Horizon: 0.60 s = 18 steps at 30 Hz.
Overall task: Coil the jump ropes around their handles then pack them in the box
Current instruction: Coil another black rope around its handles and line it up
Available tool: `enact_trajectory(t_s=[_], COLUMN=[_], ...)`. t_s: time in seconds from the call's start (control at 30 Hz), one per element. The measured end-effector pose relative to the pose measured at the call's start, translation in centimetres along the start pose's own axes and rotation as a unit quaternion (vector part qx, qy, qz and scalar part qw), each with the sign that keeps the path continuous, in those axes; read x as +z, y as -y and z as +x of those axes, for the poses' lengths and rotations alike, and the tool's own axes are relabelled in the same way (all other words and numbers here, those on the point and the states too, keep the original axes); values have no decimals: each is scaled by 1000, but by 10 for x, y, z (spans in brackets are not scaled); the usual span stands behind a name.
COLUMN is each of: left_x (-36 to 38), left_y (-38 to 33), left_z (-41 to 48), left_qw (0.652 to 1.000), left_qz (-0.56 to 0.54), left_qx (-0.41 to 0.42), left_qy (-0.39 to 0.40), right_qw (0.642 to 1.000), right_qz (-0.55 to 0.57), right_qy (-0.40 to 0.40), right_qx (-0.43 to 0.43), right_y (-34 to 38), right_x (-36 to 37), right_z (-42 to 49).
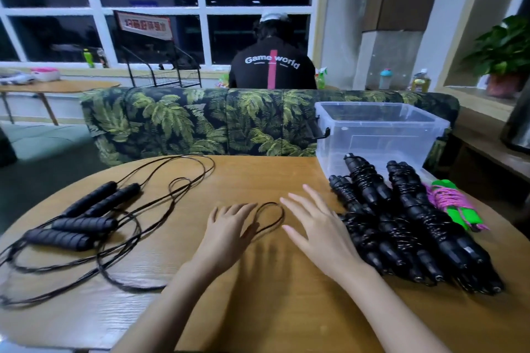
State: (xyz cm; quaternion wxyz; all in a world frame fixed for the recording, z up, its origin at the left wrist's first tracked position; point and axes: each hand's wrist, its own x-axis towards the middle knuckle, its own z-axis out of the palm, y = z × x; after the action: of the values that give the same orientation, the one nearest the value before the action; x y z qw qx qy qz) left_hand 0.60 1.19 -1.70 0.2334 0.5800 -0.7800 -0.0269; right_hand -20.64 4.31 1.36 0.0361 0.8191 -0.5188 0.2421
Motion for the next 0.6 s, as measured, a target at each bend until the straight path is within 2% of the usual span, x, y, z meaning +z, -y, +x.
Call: enact_trajectory(t_s=[0.27, 0.6], left_x=[-46, -93], left_y=[99, 227], left_z=[-44, -72], left_qw=[995, 979], left_qz=[41, 89], left_qx=[-69, -175], left_qy=[-58, -56], right_qw=[991, 974], right_qz=[25, 70], right_qy=[-18, 19], right_qx=[-130, -213], right_y=[85, 163], right_x=[64, 133], right_z=[61, 132])
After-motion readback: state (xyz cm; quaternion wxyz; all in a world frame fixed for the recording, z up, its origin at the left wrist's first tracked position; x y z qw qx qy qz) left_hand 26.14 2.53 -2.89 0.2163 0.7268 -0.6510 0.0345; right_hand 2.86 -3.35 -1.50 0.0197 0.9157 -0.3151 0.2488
